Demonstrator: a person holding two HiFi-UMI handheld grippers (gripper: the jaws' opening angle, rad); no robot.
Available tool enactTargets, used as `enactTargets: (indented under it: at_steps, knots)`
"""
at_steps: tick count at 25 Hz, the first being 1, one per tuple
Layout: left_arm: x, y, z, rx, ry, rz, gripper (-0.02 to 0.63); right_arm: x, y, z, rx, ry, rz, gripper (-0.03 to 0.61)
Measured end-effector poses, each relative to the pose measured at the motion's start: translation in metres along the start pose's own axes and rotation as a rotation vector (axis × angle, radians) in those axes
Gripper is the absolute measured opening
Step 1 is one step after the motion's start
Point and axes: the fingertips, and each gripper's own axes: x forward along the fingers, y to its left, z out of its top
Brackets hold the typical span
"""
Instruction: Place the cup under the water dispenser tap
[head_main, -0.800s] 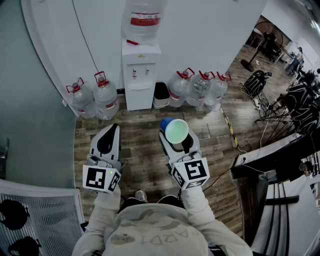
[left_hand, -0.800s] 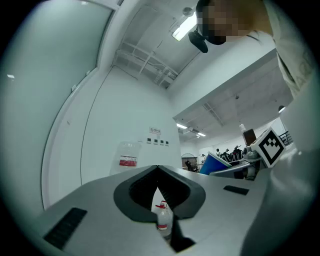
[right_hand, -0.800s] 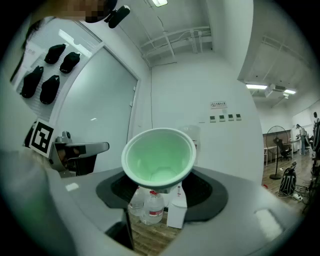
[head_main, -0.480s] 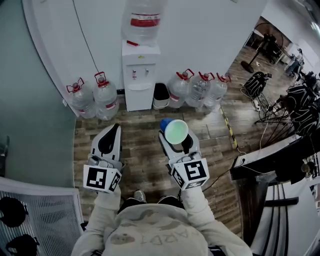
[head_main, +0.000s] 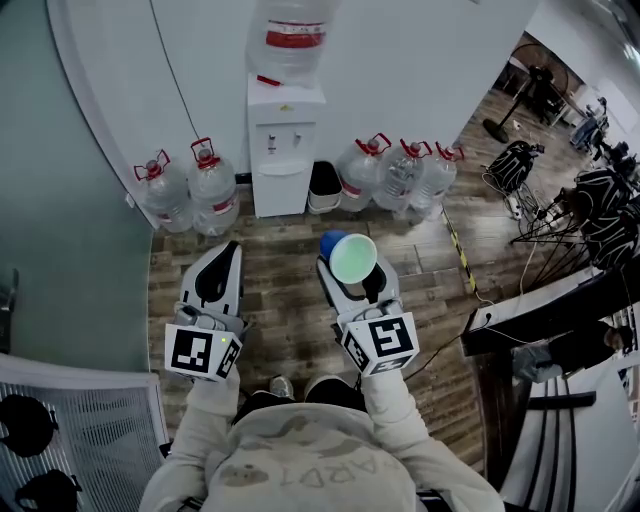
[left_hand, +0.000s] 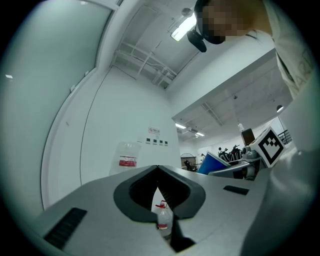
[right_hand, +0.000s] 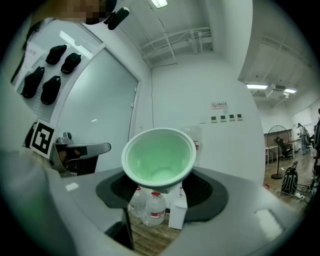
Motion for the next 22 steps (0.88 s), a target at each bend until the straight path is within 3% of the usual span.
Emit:
enactTargets:
  at_steps: [12,22]
  knots:
    - [0.030,0.025,-0.014,-0.013,-0.008,0.001,0.006,0.040,-0.019,-0.011,0.018,0.000,-0.008,0.284]
    - [0.109,0.076,-0.019,-0.005,-0.026,0.052,0.006,0.132,-0.064,-0.009,0.019,-0.007,0.039,0.284]
